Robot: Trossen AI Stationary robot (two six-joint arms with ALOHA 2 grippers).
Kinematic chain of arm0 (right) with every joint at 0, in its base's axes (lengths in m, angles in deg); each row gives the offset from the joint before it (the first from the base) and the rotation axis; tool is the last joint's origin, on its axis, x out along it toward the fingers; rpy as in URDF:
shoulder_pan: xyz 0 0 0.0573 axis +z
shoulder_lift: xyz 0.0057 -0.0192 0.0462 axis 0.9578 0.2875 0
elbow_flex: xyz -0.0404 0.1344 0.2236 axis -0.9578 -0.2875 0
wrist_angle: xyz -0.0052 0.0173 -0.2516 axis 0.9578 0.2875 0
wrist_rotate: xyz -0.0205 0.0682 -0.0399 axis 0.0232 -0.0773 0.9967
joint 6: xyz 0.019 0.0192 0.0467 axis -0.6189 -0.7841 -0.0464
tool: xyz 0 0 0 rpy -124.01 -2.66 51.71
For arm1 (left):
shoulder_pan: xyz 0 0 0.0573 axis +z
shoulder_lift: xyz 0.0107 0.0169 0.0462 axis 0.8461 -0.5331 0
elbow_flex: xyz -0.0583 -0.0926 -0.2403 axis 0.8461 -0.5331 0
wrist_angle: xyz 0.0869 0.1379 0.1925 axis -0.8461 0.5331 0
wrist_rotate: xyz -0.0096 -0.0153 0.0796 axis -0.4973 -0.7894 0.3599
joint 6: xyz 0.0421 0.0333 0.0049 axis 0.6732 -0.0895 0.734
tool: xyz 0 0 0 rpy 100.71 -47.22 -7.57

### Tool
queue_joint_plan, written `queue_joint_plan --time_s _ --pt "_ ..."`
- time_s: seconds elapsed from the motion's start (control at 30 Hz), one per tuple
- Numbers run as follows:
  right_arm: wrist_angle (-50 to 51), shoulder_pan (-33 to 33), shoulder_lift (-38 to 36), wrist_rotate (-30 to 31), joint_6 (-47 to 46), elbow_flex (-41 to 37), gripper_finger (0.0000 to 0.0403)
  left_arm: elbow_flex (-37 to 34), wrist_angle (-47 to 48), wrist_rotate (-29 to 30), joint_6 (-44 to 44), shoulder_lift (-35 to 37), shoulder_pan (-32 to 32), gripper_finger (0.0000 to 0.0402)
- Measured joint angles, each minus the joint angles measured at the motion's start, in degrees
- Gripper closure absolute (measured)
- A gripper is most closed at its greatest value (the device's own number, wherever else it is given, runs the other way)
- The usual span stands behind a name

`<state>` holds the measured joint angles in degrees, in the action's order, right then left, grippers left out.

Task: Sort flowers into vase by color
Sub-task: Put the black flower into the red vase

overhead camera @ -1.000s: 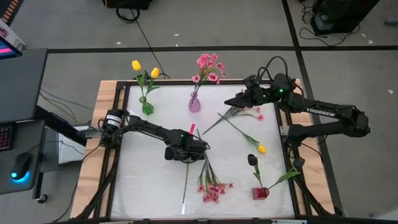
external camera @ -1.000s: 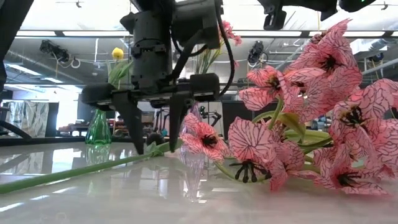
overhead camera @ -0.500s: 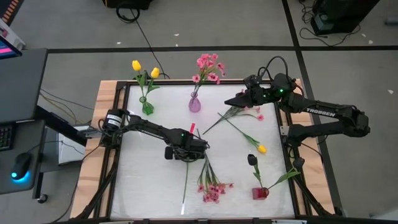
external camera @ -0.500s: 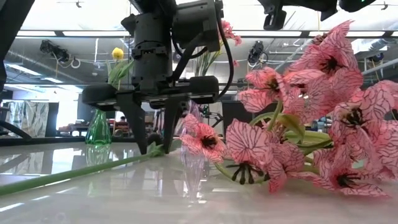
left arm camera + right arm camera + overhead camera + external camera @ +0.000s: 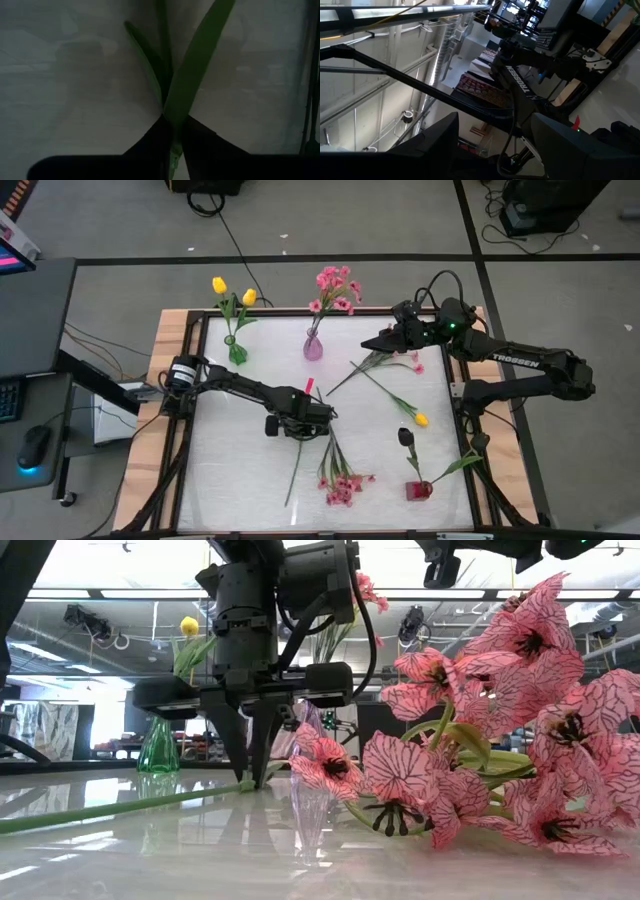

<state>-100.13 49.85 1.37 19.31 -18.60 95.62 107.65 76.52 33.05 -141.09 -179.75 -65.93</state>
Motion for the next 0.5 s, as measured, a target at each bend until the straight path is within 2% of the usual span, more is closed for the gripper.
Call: queue_joint_plan --time_s 0.2,0.5 --pt "0.0 0.0 0.0 0.0 0.0 0.0 0.0145 0.0 -1.3 -0.8 0.4 0.4 0.0 0.0382" --pt "0.0 0.0 0.0 0.0 0.0 0.0 0.0145 0.0 -4.6 -0.8 0.2 3.3 0.1 0.0387"
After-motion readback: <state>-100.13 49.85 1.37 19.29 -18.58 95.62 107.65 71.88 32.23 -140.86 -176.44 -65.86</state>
